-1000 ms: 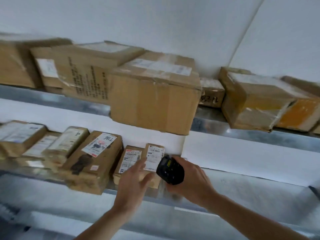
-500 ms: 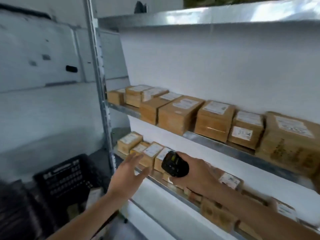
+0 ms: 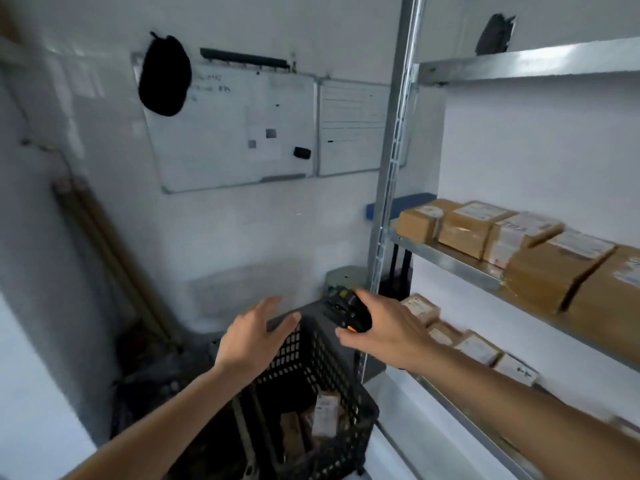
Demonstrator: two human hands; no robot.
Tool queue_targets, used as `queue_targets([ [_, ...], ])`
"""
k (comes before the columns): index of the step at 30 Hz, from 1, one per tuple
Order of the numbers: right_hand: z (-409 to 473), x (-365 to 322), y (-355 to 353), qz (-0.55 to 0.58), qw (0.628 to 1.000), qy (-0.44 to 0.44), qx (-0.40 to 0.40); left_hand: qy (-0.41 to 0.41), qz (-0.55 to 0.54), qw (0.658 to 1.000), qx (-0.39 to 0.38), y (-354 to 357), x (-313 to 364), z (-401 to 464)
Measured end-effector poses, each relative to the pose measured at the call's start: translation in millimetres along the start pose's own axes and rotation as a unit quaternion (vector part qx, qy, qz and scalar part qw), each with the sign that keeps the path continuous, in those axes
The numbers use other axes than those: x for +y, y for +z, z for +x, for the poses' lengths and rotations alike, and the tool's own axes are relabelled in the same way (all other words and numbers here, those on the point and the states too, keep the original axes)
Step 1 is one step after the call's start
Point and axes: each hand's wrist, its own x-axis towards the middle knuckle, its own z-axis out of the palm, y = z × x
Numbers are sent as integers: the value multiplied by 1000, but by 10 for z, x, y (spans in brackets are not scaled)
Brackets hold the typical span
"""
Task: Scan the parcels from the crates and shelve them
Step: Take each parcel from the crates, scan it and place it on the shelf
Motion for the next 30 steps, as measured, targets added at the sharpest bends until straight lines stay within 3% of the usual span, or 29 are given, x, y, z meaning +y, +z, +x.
queue_targets([
  [6, 998, 239, 664, -26, 998, -11, -65, -60, 12, 998, -4, 340, -716, 696],
  [14, 1894, 992, 1754, 0, 990, 72, -118, -106, -10, 994, -34, 1293, -1542, 1467],
  [22, 2025, 1834, 2808, 46, 973, 183, -137, -109, -36, 981, -157, 2472, -2334, 1889],
  [30, 1795, 2506, 3621, 78, 931, 298, -198, -117, -55, 938, -320, 3606, -2882, 1950],
])
